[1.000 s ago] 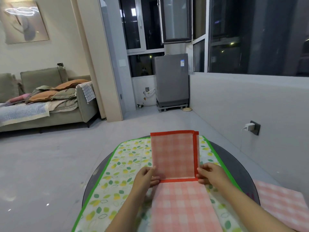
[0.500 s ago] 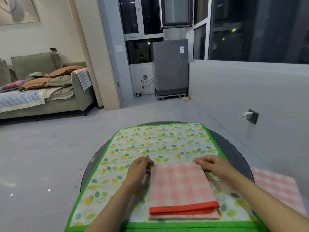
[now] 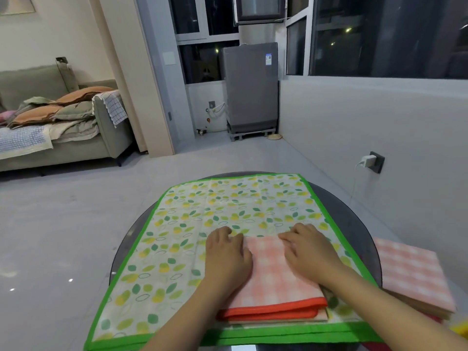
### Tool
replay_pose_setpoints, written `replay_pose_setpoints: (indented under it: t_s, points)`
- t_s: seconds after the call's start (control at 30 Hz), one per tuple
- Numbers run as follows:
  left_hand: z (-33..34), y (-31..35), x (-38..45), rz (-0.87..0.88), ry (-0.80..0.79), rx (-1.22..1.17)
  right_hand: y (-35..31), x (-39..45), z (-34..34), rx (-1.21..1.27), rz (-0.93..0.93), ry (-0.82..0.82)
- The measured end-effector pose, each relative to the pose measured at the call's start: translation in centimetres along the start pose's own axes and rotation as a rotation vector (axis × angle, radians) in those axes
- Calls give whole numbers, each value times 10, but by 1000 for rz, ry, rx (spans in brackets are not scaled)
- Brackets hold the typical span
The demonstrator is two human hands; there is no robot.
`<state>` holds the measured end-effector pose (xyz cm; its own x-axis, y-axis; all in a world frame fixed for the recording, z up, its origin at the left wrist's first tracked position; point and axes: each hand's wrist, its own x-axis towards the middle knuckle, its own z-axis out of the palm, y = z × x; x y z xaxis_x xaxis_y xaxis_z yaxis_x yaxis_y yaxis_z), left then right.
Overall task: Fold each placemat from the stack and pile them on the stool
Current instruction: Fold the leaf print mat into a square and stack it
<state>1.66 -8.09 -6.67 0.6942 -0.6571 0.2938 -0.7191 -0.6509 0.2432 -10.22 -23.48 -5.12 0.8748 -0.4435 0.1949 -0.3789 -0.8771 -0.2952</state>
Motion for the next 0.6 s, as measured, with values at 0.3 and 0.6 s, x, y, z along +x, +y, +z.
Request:
replay_pose_setpoints:
  t_s: [0.3, 0.6]
  points:
    - [8, 9, -6, 208, -323, 22, -22, -9, 22, -125, -29, -215]
    - [5, -3, -14, -33, -341, 79, -15, -14, 25, -150, 150, -209]
